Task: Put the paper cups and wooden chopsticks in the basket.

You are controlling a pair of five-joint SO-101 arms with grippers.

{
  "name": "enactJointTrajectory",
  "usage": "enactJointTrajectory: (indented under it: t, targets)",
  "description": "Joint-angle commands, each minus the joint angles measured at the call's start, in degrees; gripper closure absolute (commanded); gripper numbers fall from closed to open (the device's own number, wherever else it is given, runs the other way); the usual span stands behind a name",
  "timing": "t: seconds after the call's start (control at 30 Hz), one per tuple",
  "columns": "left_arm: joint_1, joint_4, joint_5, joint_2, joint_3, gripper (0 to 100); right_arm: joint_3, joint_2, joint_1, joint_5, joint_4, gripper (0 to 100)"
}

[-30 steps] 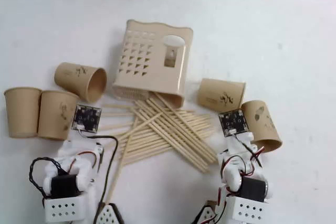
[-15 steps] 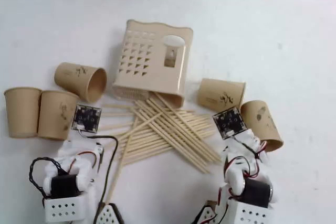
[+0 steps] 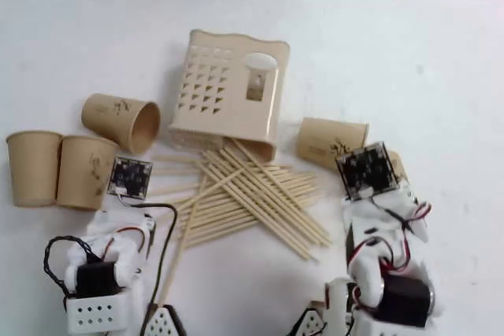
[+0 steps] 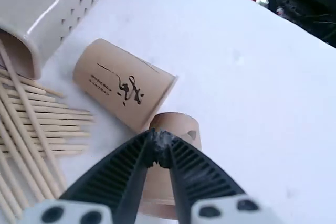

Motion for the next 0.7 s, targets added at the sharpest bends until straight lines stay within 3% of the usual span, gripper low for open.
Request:
enactJointTrajectory:
  t: [0.0,0.37,0.67]
  targets:
    - [-0.2,0.4,-0.4,-0.8,-0.2,91,-11.1,15.5,-4.3,-4.5,-1.1,97.7]
    - [-0.2,0.4,-0.4,-0.8,-0.2,91,-48.2,57.7,-22.3,-16.3,-0.4,96.7]
    - [-0.2,0.4,-0.4,-0.8,-0.2,91,-64.3,81.7,-27.7,-17.2,-9.3,73.9]
